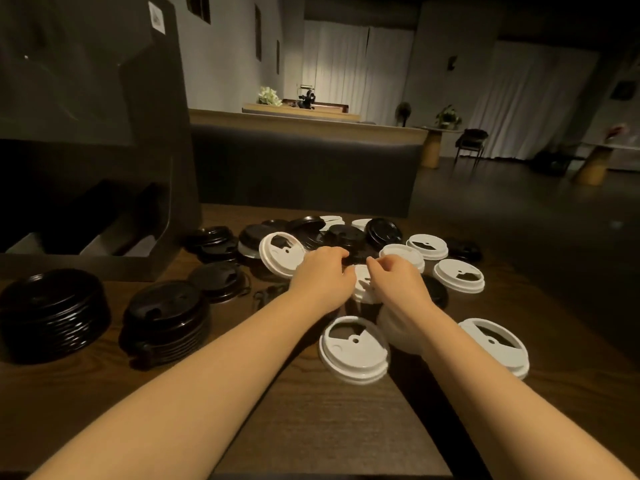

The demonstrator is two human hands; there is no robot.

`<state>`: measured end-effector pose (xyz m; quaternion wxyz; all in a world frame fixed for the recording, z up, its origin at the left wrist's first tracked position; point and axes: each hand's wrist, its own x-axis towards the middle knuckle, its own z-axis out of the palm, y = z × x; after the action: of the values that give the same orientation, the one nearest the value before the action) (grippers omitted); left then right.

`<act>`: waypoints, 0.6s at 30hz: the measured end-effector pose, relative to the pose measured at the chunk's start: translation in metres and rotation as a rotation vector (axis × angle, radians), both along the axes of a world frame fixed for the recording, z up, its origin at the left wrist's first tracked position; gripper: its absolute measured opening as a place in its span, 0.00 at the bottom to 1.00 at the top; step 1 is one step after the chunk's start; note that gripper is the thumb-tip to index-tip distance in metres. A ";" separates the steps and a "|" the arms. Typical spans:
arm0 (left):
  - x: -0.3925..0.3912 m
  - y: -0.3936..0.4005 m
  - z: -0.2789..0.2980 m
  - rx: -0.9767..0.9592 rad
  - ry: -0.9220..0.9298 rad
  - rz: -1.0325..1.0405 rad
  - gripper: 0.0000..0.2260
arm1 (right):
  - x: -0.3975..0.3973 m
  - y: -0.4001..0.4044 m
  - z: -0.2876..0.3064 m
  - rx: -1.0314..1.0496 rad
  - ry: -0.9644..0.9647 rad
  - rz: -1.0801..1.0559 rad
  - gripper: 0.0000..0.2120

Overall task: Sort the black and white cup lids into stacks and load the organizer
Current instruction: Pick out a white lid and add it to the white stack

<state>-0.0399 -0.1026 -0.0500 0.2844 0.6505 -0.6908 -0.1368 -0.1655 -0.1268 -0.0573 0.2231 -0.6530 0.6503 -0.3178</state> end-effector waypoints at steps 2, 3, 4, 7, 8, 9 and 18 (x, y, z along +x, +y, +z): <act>-0.013 -0.009 0.000 0.019 -0.065 -0.052 0.19 | -0.013 0.002 -0.005 -0.026 0.023 -0.018 0.17; -0.018 -0.011 -0.002 0.034 -0.095 -0.078 0.19 | -0.020 0.003 -0.007 -0.043 0.057 -0.034 0.17; -0.024 -0.013 -0.005 0.053 -0.132 -0.100 0.19 | -0.027 0.003 -0.010 -0.058 0.096 -0.049 0.17; -0.033 -0.016 -0.019 0.065 -0.390 -0.108 0.19 | -0.043 0.003 -0.017 -0.017 0.197 -0.062 0.15; -0.033 -0.018 -0.023 0.055 -0.460 -0.097 0.20 | -0.045 0.004 -0.019 0.010 0.231 -0.055 0.15; -0.034 -0.019 -0.026 0.049 -0.491 -0.085 0.21 | -0.046 0.004 -0.021 0.021 0.267 -0.047 0.15; -0.012 -0.011 -0.025 0.069 -0.414 0.021 0.25 | -0.053 0.019 -0.010 0.162 0.160 0.082 0.25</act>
<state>-0.0521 -0.1140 -0.0751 0.1153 0.6812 -0.7226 -0.0211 -0.2189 -0.1081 -0.0670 0.2353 -0.6821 0.6624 -0.2016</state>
